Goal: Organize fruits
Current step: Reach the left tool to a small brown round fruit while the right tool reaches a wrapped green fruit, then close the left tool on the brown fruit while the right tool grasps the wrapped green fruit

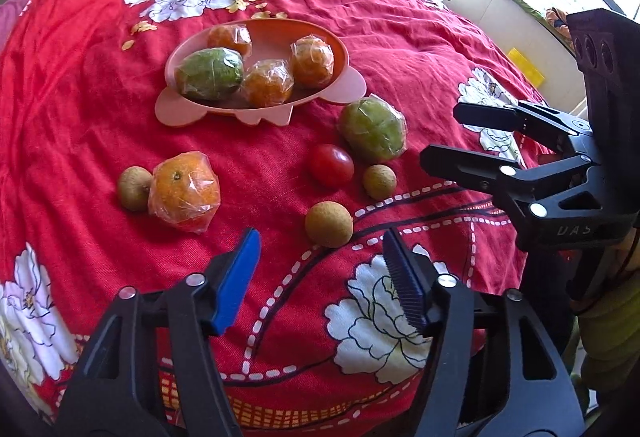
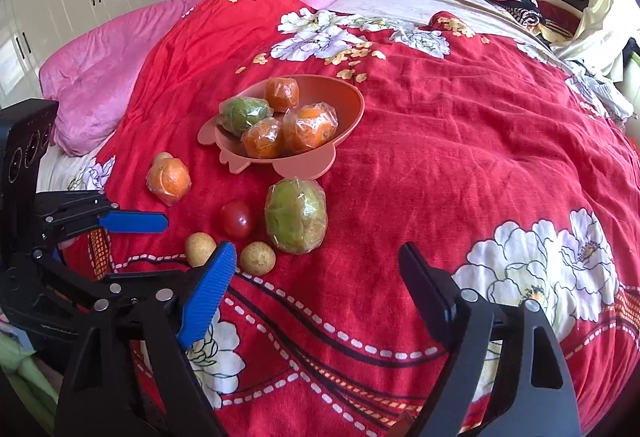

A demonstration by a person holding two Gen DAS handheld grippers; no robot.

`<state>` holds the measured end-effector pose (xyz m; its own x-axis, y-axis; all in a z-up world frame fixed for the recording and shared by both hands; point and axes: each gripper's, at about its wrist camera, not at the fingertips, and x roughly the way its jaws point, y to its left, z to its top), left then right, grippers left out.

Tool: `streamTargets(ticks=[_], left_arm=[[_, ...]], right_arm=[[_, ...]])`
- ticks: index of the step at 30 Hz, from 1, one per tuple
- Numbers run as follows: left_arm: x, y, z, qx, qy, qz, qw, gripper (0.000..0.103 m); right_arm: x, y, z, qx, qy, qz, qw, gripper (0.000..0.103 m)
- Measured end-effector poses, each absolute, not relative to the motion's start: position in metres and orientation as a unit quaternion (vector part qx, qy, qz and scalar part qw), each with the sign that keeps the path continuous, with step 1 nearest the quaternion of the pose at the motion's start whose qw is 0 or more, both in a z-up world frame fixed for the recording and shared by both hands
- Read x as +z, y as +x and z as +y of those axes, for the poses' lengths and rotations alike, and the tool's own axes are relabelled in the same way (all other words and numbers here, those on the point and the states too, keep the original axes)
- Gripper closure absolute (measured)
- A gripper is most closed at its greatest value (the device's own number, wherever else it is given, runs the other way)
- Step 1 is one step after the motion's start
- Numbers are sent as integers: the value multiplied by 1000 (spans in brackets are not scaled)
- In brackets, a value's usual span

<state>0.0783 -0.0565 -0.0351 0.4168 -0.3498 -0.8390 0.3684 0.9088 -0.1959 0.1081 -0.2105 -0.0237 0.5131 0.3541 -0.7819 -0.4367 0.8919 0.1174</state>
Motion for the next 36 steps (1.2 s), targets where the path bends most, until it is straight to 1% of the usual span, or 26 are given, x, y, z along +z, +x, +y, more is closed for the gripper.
streamTargets(ticks=[2,6,8,10,11,13,16,23,24,25,31,36], left_arm=[[-38,80,-58,-216,9,500,839,55],[-41,83,-60,-222,5,502,836,61],[-42,84,-60,-225,2,504,834,67],[-43,85,-61,-229,1,505,832,67],[-44,85,-62,-230,0,506,831,68],[-45,86,-63,-234,-2,507,830,71],[-47,88,-63,-236,-4,509,828,72],[-50,93,-62,-239,-7,512,825,72],[-50,93,-63,-239,-7,513,825,72],[-51,93,-63,-238,-6,513,825,72],[-55,95,-65,-237,-1,514,824,74],[-56,97,-67,-233,8,512,827,80]], right_arm=[[-26,111,-209,228,-47,440,867,29],[-30,120,-203,238,-45,447,861,41],[-32,123,-199,245,-46,450,858,44],[-34,126,-196,249,-47,452,855,48],[-35,128,-194,251,-47,454,854,50],[-38,132,-190,255,-49,456,851,52],[-43,138,-188,255,-52,460,849,55],[-54,150,-180,263,-58,466,843,57],[-54,151,-179,263,-58,466,843,58],[-54,150,-178,267,-59,465,842,62],[-50,147,-182,267,-48,463,844,63],[-43,139,-188,267,-36,457,847,63]])
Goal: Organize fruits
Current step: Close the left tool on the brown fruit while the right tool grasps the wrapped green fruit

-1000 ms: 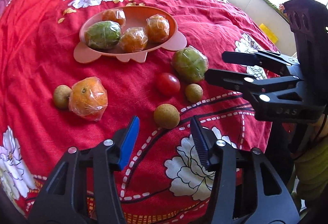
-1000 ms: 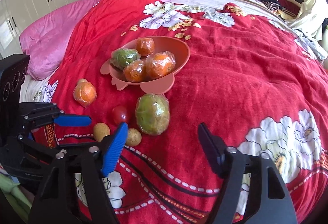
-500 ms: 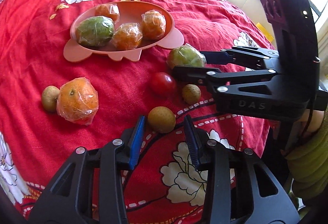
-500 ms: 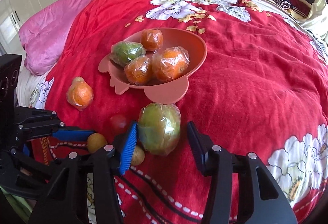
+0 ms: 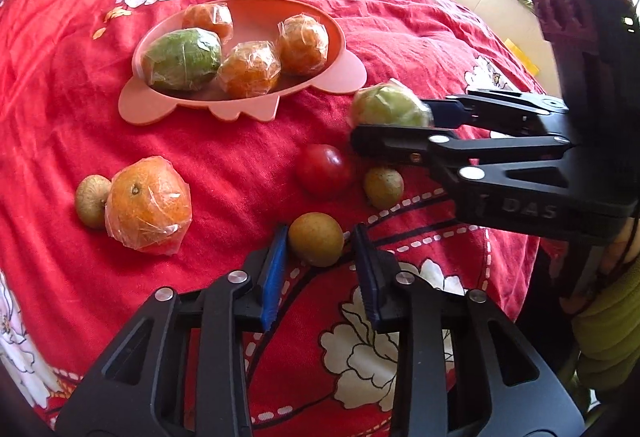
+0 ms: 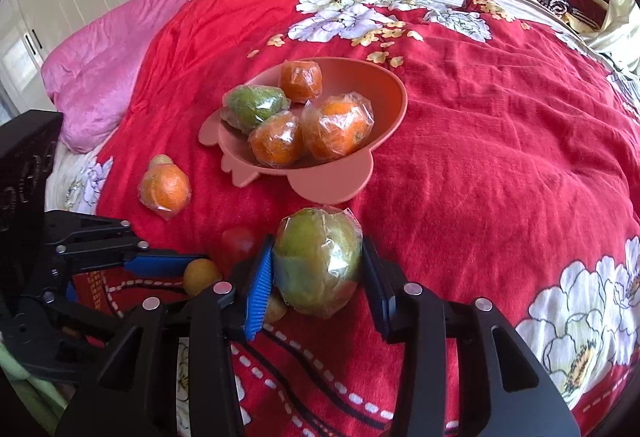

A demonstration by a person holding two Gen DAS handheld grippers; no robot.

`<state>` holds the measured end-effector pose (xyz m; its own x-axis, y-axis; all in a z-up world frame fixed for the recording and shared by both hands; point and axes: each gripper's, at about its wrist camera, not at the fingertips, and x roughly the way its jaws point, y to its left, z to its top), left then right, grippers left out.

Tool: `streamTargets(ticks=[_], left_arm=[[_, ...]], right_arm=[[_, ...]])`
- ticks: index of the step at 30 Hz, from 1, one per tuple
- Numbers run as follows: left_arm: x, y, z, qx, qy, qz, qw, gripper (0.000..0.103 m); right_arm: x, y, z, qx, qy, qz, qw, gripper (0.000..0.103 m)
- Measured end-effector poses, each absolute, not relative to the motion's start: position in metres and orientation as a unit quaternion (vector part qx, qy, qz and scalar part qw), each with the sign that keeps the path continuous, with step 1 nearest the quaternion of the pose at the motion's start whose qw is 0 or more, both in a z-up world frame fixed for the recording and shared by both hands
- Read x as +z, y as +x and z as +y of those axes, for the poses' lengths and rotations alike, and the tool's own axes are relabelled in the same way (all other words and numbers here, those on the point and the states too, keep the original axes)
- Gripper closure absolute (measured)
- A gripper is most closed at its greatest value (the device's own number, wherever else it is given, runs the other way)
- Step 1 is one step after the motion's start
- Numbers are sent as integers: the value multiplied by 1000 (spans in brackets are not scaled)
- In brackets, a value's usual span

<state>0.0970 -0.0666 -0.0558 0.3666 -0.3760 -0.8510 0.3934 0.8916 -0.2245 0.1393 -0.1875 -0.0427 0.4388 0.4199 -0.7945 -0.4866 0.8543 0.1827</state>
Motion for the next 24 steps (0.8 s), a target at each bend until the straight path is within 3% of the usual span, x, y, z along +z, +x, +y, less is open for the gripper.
streamTargets(ticks=[1,24], left_arm=[[-55,97,-66,-230,11,511,828,84],[-2,114,-35,-211,-20,471,856,84]], right_arm=[[-40,138,-188,268,-34,455,849,63],[4,134,-196,272,-24,412,869,63]])
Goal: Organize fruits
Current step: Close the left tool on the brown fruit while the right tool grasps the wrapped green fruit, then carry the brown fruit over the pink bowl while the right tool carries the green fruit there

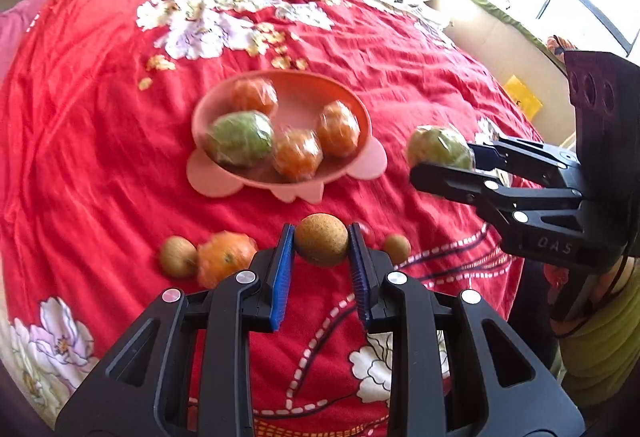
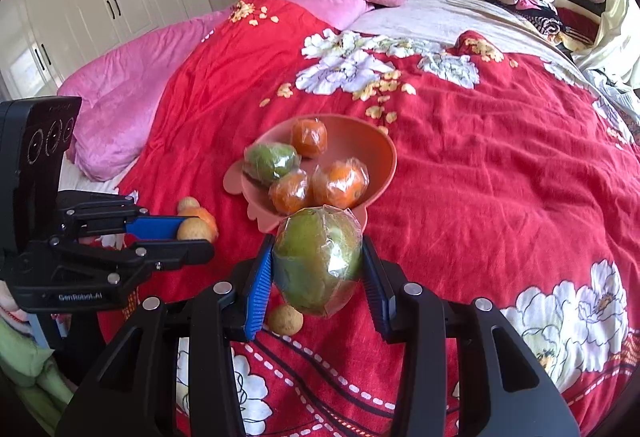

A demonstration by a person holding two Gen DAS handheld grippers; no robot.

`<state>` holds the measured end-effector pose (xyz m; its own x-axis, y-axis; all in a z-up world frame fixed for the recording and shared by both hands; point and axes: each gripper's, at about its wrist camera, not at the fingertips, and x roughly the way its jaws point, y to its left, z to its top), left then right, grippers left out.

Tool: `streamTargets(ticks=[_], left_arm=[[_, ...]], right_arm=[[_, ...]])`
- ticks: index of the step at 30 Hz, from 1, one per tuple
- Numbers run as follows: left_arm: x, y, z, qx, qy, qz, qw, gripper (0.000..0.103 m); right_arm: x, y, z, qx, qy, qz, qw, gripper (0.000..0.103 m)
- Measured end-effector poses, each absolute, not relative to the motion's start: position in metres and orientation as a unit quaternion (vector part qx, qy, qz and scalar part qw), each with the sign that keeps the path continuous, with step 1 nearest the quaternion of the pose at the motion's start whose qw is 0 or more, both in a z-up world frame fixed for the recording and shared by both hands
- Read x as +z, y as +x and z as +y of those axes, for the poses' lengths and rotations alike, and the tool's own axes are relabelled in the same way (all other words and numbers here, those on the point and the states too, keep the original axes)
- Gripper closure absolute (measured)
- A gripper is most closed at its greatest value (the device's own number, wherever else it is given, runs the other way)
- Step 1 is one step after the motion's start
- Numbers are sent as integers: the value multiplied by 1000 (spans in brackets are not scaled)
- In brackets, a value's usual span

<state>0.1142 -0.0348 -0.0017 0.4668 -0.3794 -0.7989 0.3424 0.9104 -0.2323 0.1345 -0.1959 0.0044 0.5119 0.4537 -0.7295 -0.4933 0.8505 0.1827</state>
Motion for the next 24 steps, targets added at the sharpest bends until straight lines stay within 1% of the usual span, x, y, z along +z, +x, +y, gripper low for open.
streamTargets(ticks=[12,24], left_arm=[[8,140,-29,-196,-14,468,862,84],[-6,168,-27,-181,-5,481,857,84]], right_arm=[[21,150,-195,269,-24,396,877,63],[24,164,-192,263,-24,393,881,63]])
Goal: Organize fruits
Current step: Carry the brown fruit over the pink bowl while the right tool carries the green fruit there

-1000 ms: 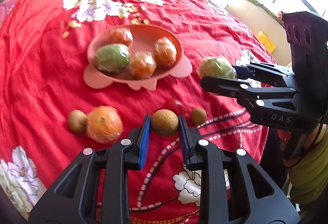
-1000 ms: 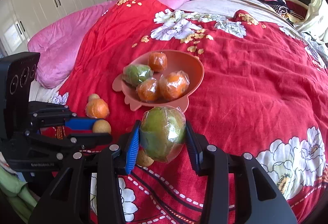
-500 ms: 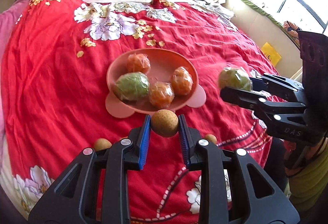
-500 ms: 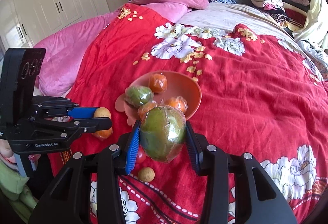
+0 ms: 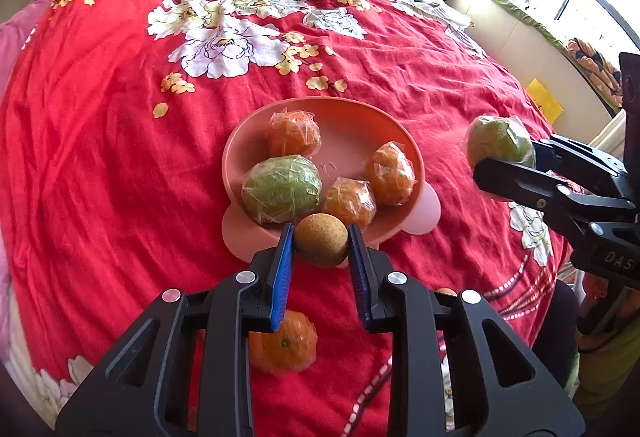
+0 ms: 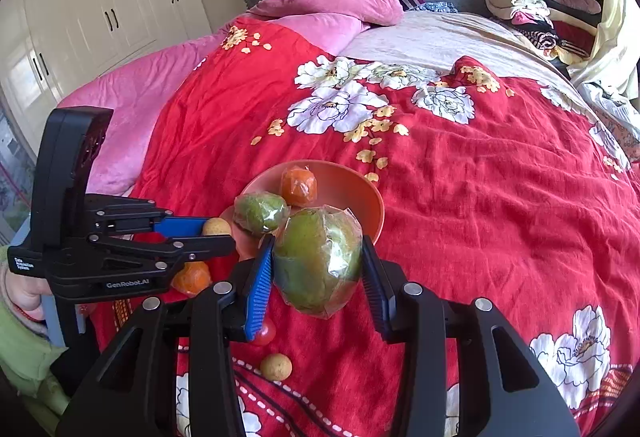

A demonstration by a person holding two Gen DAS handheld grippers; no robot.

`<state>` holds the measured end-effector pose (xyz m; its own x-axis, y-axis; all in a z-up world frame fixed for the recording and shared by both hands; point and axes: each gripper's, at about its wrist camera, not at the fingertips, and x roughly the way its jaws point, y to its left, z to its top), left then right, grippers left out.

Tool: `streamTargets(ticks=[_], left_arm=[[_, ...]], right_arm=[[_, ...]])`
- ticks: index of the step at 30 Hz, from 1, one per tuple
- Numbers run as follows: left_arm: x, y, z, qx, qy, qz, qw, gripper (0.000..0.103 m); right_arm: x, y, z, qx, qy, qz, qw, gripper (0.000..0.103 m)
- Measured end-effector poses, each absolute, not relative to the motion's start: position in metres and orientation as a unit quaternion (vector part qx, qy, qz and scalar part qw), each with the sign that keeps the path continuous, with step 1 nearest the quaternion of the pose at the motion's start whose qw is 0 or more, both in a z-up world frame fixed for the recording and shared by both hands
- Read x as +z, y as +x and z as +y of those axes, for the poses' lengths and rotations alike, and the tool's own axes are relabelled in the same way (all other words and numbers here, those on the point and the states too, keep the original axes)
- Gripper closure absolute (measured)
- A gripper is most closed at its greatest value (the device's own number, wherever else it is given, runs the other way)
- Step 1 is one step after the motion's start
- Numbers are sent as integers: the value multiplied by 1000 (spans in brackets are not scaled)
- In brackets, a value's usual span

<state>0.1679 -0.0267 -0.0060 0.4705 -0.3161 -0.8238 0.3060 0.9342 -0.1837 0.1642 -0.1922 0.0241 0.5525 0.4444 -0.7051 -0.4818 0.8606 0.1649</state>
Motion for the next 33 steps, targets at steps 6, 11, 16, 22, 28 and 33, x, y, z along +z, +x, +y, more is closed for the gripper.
streamTargets(ticks=[6,11,16,22,28,33], left_arm=[[-11,179,-26,-176,-2,481,859,84],[-18,187,-27,-173,-2,487,856,84],[-23,191,-28,-171,0,491,854,84],[-25,196,-28,-169,-1,491,854,84],[-26,201,-27,-166,-1,492,854,84],[-27,205,-26,-165,-1,493,854,84]], right_arm=[[26,175,-189,255,-26,391,884,63],[26,187,-186,253,-22,387,886,63],[25,199,-185,251,-19,385,888,63],[23,214,-181,251,-21,387,887,63],[17,227,-177,250,-25,393,885,63],[5,237,-171,252,-33,404,879,63]])
